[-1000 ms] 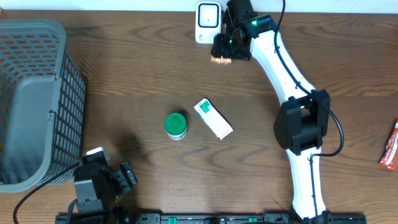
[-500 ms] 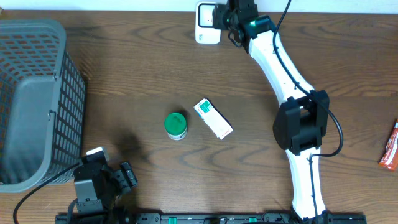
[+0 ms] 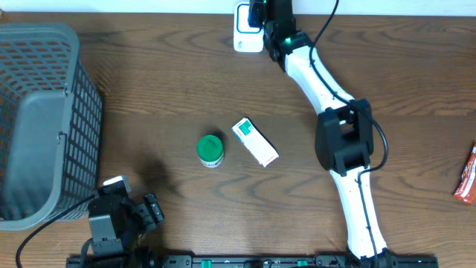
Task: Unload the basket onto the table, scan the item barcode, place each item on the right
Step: 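Move the orange box to the right table edge and release it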
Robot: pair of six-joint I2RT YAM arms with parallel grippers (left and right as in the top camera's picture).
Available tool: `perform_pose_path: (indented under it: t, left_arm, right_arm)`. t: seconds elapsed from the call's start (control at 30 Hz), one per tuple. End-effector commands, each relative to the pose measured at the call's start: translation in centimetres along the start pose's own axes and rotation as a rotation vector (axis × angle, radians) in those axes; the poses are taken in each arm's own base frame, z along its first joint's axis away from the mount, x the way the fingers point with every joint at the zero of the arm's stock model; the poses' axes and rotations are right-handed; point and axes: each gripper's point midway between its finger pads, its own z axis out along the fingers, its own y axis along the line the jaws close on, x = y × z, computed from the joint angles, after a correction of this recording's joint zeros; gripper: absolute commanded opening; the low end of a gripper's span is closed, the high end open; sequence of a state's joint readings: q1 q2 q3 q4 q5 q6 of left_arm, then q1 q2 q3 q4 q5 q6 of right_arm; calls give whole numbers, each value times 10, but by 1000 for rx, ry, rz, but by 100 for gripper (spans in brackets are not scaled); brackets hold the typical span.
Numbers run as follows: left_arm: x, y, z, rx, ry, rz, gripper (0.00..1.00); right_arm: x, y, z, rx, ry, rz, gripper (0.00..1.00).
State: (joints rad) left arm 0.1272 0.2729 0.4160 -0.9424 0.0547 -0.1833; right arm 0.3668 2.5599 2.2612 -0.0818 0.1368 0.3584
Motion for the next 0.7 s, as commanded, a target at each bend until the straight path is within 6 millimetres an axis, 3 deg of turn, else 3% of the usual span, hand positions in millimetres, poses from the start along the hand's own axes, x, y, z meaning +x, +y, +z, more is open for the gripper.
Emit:
perform_pose_path:
  t: [0.0,0.17,0.67]
  left_arm:
    - [-1,-2,-2,9,-4,5,86]
    - [-1,-2,-2,9,-4,5,86]
    - [-1,-2,-2,9,-4,5,86]
  right_arm:
    - [12,20,5,-10,-21,-42,51]
    - [20,24,8,2,-26,-77,53]
    - [37,5,16,77,-3,-205,54]
